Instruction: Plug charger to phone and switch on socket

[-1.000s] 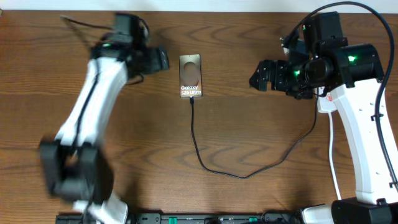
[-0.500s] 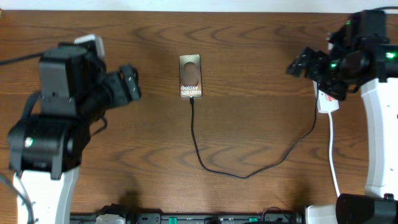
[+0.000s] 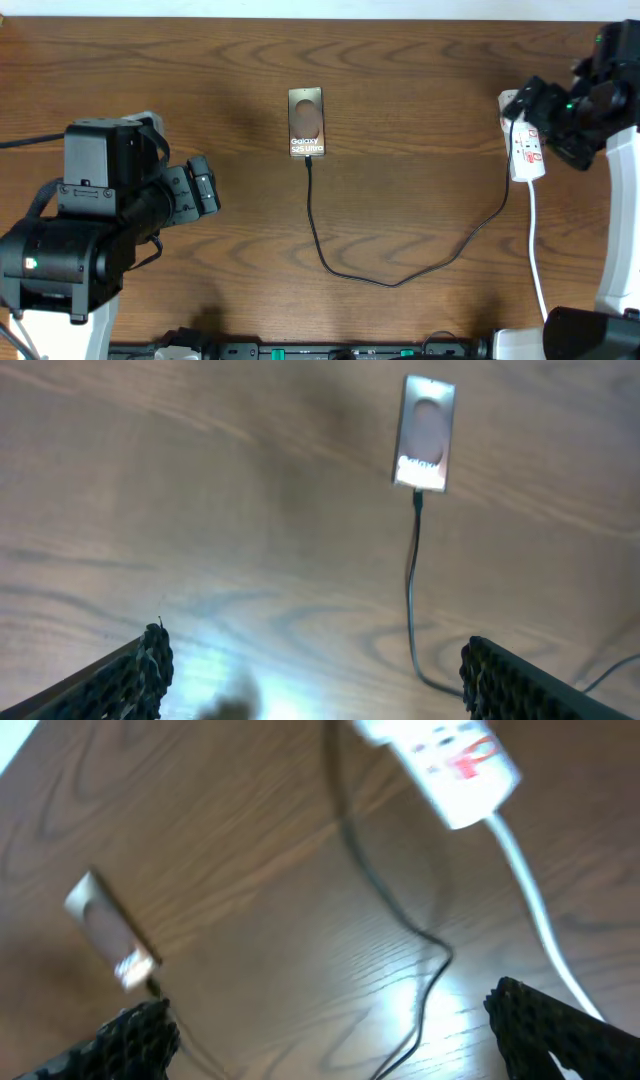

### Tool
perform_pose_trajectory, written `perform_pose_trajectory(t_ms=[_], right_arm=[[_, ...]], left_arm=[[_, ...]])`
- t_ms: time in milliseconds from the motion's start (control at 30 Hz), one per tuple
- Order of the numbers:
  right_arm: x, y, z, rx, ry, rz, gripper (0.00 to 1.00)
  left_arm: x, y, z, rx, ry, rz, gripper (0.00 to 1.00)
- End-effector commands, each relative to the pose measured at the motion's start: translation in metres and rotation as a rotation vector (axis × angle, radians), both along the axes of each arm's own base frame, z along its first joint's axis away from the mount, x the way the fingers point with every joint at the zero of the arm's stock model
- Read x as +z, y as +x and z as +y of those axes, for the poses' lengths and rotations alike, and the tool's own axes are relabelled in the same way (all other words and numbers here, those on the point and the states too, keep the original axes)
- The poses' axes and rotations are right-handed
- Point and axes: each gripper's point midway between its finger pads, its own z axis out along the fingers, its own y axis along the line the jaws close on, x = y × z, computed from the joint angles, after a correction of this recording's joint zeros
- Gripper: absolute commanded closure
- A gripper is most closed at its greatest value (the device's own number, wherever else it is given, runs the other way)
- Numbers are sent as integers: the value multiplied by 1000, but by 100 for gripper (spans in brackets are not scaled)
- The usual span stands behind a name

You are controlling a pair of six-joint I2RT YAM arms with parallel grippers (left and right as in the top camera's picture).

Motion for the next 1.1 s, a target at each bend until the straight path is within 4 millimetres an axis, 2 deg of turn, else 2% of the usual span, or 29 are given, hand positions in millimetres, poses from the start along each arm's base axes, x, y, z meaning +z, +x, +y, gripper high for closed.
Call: perform_pose_trajectory(t_ms=[0,233,400,500,667,767,933,1067], right_arm=[[5,-6,-42,-200,-79,0,1],[7,-11,-73,-305,-84,-11,1],[5,-9,-98,-365,-168,-10,1],[-5,-3,-106,-377,-168,5,1],[-28,13,-130,-421,-164,24,1],[-43,14,-142,-444,-157,59,1],[-55,15,-158,-473,-208,93,1],[-69,26,-172,-492,-251,95,1]], left_arm=[[-3,-3,3,-4,27,24,9],[-4,-4,4,-5,27,31,9],[-4,-4,4,-5,27,31,9],[-4,-4,4,-5,27,31,9],[-4,-4,4,-5,27,31,9],[-4,-4,4,-5,27,31,9],[-4,-4,4,-5,27,31,9],[-4,-4,4,-5,27,31,9]])
